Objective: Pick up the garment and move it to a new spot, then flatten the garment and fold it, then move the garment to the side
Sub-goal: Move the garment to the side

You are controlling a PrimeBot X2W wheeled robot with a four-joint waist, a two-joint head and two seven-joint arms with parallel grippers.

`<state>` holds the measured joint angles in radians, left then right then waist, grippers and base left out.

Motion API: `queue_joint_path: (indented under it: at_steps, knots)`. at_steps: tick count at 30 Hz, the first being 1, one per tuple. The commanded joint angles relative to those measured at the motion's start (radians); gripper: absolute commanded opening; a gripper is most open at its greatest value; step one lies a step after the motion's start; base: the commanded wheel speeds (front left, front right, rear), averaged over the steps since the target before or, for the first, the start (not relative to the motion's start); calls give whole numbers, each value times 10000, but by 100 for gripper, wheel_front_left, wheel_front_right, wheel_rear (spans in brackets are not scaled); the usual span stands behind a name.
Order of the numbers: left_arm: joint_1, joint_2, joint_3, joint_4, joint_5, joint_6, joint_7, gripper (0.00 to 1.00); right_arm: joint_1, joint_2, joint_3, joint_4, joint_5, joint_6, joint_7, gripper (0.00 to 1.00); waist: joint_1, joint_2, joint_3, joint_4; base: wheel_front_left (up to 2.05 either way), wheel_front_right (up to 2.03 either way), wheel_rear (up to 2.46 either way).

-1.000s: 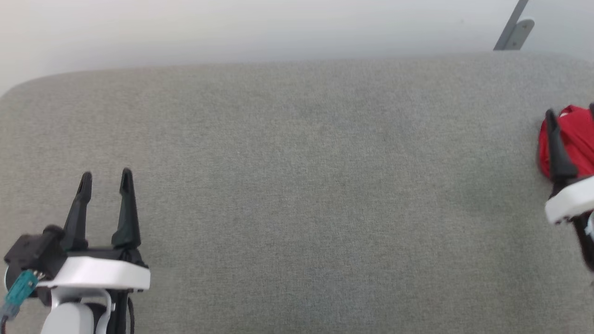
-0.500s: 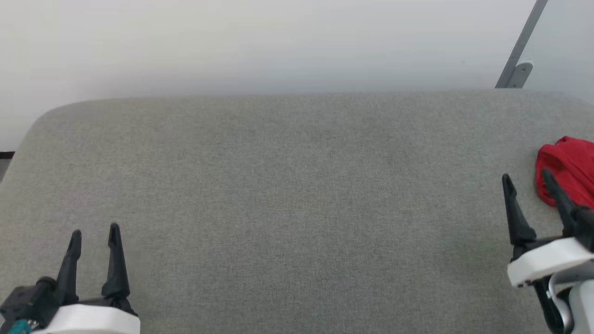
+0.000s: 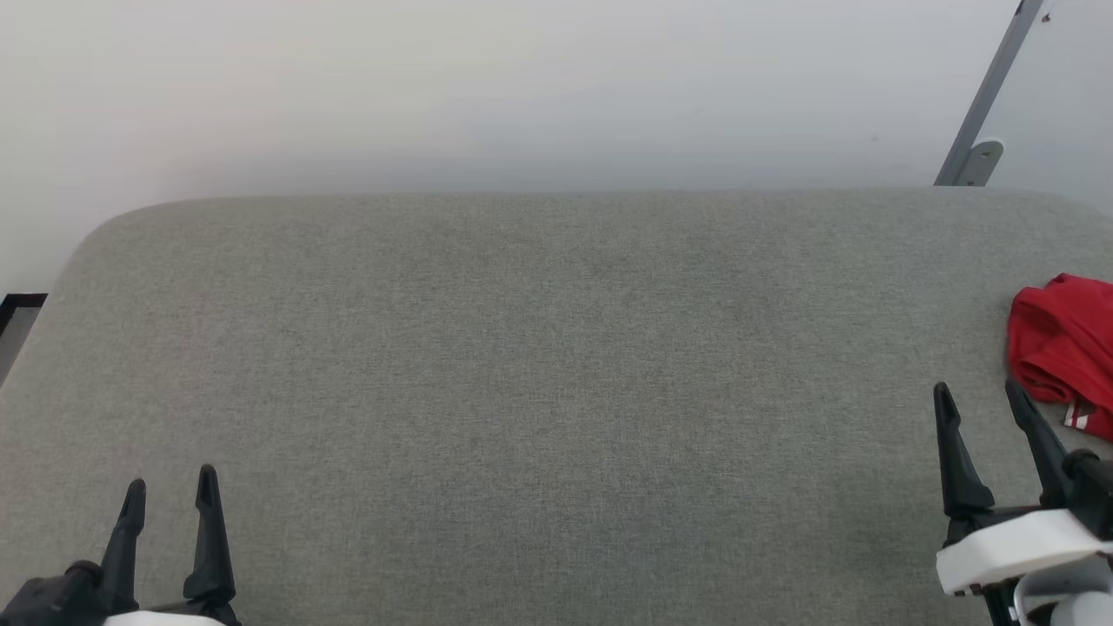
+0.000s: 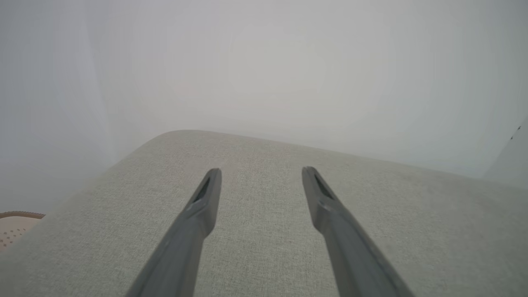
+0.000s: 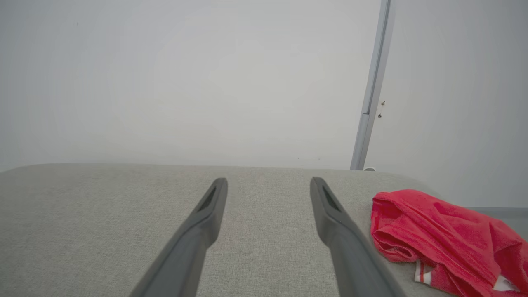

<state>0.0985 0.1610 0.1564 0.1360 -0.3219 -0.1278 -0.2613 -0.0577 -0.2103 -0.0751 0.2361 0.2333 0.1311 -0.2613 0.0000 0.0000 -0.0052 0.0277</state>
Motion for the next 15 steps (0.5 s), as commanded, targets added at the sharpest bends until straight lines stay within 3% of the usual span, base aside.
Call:
queue_joint_path:
  at_steps: [1,15]
  knots:
    - [129,-16,33,6,43,-36,-50,100,138,87,-52,-85,-42,-7,-49,100,0,0,1,16,0,0,0]
    - [350,-61,1,138,-108,-36,-50,100,831,517,-494,-323,115,-6,-49,100,0,0,44,71,0,0,0]
